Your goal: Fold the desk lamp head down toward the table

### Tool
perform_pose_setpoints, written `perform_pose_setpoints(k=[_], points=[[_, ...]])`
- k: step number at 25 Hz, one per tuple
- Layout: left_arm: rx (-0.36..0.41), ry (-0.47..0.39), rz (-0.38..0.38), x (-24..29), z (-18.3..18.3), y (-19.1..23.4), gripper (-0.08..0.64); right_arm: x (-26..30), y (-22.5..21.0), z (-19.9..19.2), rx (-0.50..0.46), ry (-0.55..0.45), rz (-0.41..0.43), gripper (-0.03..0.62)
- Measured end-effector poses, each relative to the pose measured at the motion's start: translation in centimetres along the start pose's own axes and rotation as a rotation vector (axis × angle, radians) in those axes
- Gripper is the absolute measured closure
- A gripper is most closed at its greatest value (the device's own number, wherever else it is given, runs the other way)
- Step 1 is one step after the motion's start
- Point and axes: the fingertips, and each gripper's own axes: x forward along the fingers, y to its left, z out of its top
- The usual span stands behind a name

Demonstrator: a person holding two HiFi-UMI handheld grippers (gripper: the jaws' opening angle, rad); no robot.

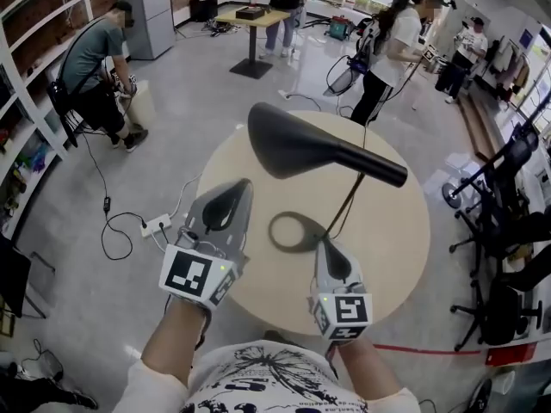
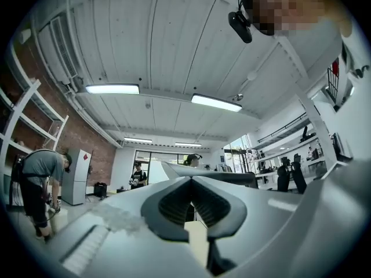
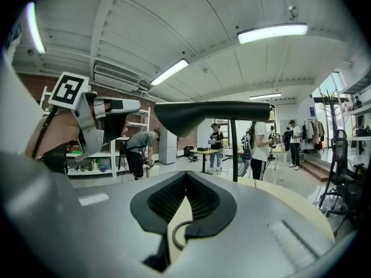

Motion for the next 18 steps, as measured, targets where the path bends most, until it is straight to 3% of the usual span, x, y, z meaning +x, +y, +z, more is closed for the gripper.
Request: perform_pose_setpoints(k=[4, 10, 14, 18], points=[[0.015, -0.037, 0.025, 2.4, 1.8, 2.1, 0.554, 1.7, -0.2, 1.5, -0.005, -0.027, 0.012, 0.583], [0.099, -0.051, 0.003, 6.0, 4.3, 4.1, 0.554, 2.0, -0.4, 1.0, -0.007, -0.025, 0.033, 0.583], [0.106, -0.043, 0.0, 7.4, 4.9, 5.3, 0.554, 2.0, -0.6, 0.3, 0.0, -0.01, 0.023, 0.583], [0.049, -0.041, -0.034, 8.1, 4.8, 5.2, 0.554, 2.2, -1.0, -0.1, 0.007, 0.004, 0.016, 0.583]])
